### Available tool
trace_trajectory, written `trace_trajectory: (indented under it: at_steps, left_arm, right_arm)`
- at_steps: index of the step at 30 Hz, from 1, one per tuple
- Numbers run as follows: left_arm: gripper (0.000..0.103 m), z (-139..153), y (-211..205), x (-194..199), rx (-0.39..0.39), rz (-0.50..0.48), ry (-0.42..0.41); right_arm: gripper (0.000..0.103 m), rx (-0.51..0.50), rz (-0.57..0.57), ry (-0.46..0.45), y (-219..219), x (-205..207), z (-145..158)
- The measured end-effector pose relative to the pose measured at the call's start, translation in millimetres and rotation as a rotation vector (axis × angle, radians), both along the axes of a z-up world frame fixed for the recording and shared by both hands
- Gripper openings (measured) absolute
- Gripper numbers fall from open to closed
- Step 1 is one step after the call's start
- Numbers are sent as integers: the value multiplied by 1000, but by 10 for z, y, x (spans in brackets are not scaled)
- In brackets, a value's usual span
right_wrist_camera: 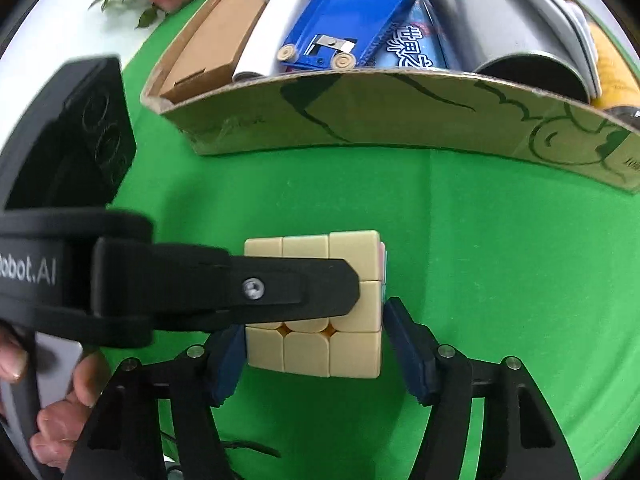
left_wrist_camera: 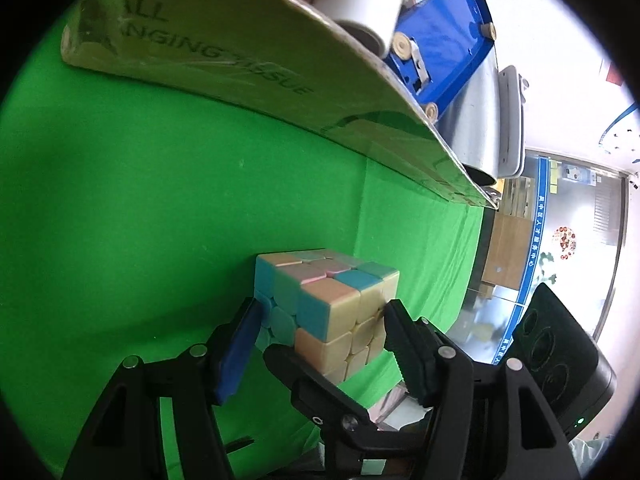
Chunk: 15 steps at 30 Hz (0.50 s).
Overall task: Organize rigid objects
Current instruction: 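Lift the Rubik's cube with both grippers and carry it over the box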
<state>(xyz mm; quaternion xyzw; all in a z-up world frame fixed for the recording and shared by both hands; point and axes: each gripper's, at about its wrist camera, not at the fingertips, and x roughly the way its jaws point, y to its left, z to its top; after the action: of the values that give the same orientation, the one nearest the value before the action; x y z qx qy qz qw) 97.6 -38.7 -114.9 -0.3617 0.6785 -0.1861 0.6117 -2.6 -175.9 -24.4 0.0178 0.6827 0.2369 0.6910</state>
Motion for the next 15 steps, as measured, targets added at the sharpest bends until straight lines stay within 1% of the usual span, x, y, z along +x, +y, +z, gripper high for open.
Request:
trace_trajectory:
  at_steps: [4,6,7,11,13,15]
  left_arm:
    - [62,63,-193,-21,31,-34,-14]
    - [62,174,-361,57,39,-44,-34]
    - [62,247,-381,51,44,-46,-47]
    - [60,609,-437,25,54,-37,-104]
    - [60,808,-446,61,58,-31,-137]
    - [60,1075,-454,110,67,-26,-185]
  right_arm:
    - [61,1,-22,42,-93,-5,-7]
    - [61,-1,-30,51,-151,-11,33]
    - [61,2,-32,47,-183,-8,90]
    - [61,5,-25,24,-270,44,379]
    - [61,12,-21,-1,-303,113,611]
    - [60,27,-23,-42,-338,200,861]
